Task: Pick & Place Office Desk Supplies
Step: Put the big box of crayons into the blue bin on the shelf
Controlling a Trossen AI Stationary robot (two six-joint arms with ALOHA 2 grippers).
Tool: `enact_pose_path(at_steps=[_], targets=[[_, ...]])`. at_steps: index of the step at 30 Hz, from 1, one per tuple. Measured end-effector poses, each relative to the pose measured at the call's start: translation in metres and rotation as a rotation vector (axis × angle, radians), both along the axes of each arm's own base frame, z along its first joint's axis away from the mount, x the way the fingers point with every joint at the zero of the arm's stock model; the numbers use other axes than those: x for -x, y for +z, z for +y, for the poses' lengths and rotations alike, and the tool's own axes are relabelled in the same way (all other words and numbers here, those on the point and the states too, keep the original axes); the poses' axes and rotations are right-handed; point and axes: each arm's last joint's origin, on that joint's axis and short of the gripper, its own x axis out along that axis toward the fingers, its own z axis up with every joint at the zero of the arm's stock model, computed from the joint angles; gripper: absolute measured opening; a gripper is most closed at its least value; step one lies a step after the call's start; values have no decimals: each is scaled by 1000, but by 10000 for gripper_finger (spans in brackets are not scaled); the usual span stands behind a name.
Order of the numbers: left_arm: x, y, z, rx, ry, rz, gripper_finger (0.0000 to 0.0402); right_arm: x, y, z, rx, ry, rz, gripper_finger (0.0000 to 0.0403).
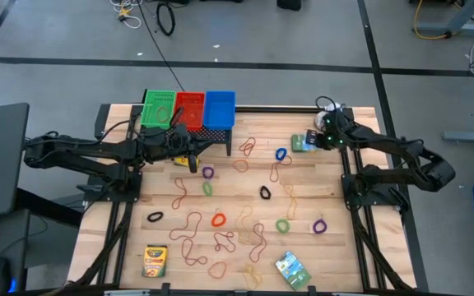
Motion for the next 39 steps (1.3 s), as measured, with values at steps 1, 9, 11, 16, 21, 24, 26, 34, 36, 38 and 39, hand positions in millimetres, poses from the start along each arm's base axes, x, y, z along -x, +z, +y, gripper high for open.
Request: enact_pose_path(at_steps=[1, 9, 11, 16, 21, 24, 26, 34, 36, 38, 39], targets=[[0, 0, 0, 0, 0, 1, 16, 0, 2, 2, -9, -25, -12, 7], [0, 0, 0, -12, -1, 4, 16, -8, 15, 27, -10, -225, -86, 4], [0, 0, 0, -15, -2, 5, 16, -10, 13, 37, -17, -282, -101, 4], [0, 0, 0, -16, -8, 5, 16, -16, 8, 60, 13, -471, -162, 2], [0, 0, 0, -15, -9, 5, 16, -28, 5, 82, 28, -599, -260, 9], [0, 0, 0, -15, -9, 5, 16, -34, 3, 94, 5, -570, -269, 25], [0, 0, 0, -16, -9, 5, 16, -37, 2, 101, -23, -493, -252, 42], [0, 0, 0, -16, -9, 5, 16, -39, 6, 111, 44, -26, -88, 150], [0, 0, 0, -15, -9, 5, 16, -42, 14, 110, 121, 163, -26, 174], [0, 0, 0, -15, -9, 9, 16, -46, 22, 109, 219, 367, 31, 190], [0, -1, 0, -14, -9, 16, 16, -48, 25, 109, 273, 473, 62, 195]])
